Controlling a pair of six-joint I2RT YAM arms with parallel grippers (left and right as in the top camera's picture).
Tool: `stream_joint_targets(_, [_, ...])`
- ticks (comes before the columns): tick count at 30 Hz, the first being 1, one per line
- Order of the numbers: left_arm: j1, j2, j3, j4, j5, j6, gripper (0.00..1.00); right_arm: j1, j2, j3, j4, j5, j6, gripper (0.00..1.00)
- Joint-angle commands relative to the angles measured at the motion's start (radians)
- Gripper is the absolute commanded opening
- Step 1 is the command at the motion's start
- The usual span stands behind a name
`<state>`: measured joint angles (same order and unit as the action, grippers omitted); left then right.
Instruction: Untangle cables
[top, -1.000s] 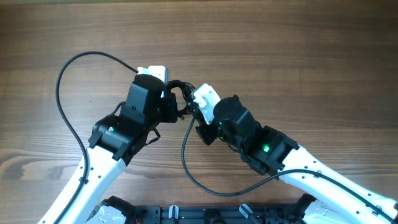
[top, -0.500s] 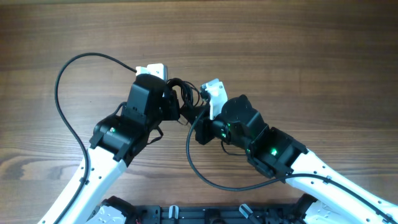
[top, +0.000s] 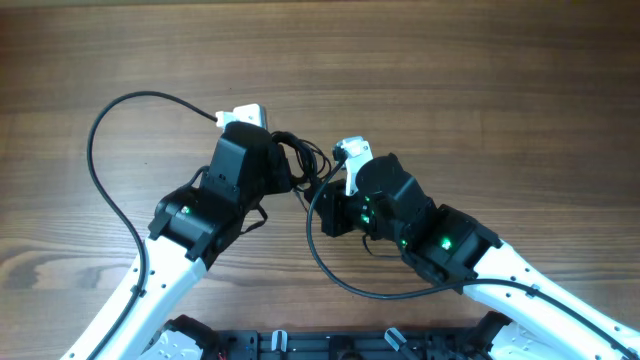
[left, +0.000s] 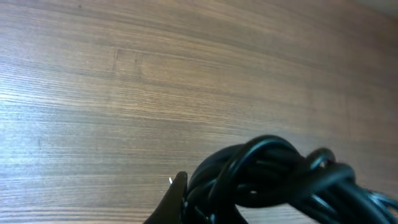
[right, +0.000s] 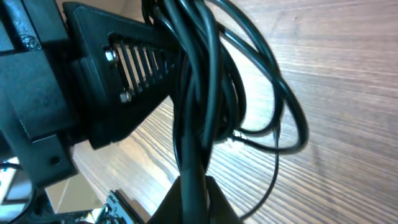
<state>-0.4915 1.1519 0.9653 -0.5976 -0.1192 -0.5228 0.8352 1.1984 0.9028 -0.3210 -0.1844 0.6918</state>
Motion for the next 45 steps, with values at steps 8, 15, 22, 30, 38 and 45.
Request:
stream_joint_targets(8, [0.033,0.002,0.009,0.034,-0.161,-0.069,0.04,0.007,-0.023,-0.003,-0.035,-0.053,-0.094,0.38])
stream_joint_targets(15, [0.033,0.002,0.009,0.018,-0.14,-0.058,0.04,0.007,-0.023,-0.003,-0.016,0.165,-0.372,1.0])
stream_joint_targets(22, [0.033,0.002,0.009,-0.004,-0.122,-0.054,0.04,0.01,-0.013,-0.003,0.08,0.291,-0.607,0.98])
stream_joint_targets(30, [0.033,0.002,0.009,-0.005,-0.062,-0.047,0.04,0.065,0.045,-0.003,0.109,0.298,-0.758,0.89])
stream_joint_targets(38, [0.033,0.002,0.009,-0.005,-0.048,-0.031,0.04,0.152,0.098,-0.003,0.137,0.579,-0.855,0.57])
stream_joint_targets(45, [0.033,0.002,0.009,-0.006,-0.023,-0.031,0.04,0.156,0.159,-0.003,0.158,0.493,-0.809,0.15])
